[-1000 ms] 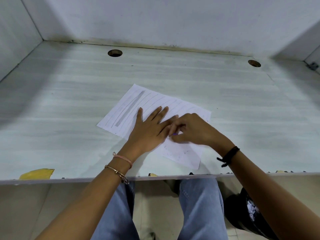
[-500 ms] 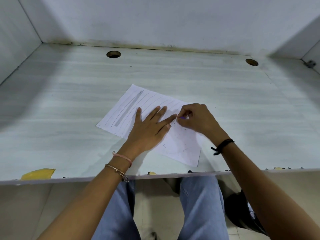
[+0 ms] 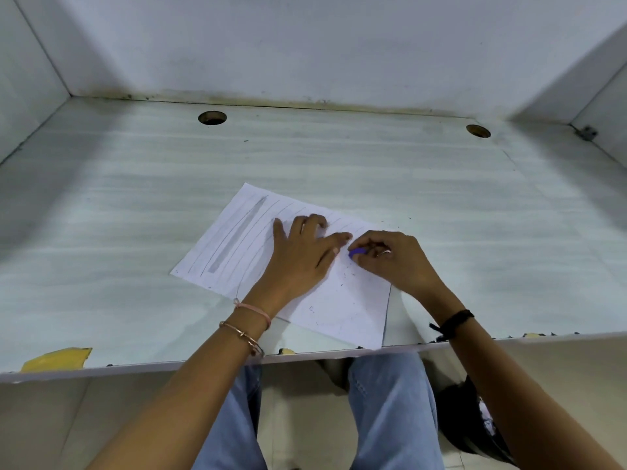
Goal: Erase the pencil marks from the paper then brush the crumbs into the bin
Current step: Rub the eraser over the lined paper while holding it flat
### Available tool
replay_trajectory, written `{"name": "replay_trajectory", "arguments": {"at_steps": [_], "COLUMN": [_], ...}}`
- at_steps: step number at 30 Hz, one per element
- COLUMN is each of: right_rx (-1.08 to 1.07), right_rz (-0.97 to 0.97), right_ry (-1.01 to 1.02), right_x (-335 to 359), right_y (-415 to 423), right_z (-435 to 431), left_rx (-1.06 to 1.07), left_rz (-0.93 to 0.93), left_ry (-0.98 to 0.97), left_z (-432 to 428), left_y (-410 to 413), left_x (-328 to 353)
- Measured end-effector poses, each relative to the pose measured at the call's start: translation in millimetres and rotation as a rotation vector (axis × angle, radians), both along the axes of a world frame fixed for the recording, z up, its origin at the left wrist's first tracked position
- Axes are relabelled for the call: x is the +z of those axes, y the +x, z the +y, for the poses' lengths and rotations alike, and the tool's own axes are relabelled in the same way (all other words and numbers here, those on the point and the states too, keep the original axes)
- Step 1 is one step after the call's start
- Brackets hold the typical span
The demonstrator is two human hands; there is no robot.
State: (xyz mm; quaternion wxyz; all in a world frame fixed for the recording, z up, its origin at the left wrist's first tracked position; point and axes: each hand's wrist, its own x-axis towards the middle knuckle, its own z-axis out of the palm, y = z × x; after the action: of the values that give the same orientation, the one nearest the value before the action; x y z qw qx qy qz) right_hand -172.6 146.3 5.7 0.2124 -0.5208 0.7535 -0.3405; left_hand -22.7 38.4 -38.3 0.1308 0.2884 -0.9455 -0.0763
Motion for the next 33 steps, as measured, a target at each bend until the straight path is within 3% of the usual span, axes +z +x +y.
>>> {"name": "replay_trajectory", "arguments": {"at_steps": [7, 12, 16, 21, 25, 30, 33], "right_rx": [-0.105, 0.165, -0.061, 0.228, -0.007, 0.221, 0.032], "right_rz": [0.088, 0.165, 0.265, 0.212, 0.316, 0.252, 0.298], "right_ry": [-0.014, 0.089, 0.078, 0.157, 0.110, 0.231, 0.180], "right_x": [5.0, 12.1, 16.4, 21.5, 20.8, 24.4, 24.0], "right_y": [-3.7, 11.1, -13.5, 7.0, -11.0, 8.9, -5.6], "right_z": [-16.4, -6.4, -23.0, -8.8, -25.8, -18.4, -26.9], "left_rx": [-0.023, -0.009, -0.021, -0.004, -0.022, -0.018, -0.010], "left_rz": [-0.132, -0.177, -0.148, -0.155, -0.149, -0.157, -0.141], "left_ry": [0.066, 0.040, 0.069, 0.061, 0.082, 0.081, 0.079], "left_z": [-1.9, -0.2, -2.2, 0.8, -0.2, 0.5, -0.7], "left_y": [-3.2, -6.2, -3.8, -5.8, -4.0, -4.5, -4.8], "left_x": [-4.7, -5.8, -4.9, -3.4, -1.9, -2.3, -3.7]}}
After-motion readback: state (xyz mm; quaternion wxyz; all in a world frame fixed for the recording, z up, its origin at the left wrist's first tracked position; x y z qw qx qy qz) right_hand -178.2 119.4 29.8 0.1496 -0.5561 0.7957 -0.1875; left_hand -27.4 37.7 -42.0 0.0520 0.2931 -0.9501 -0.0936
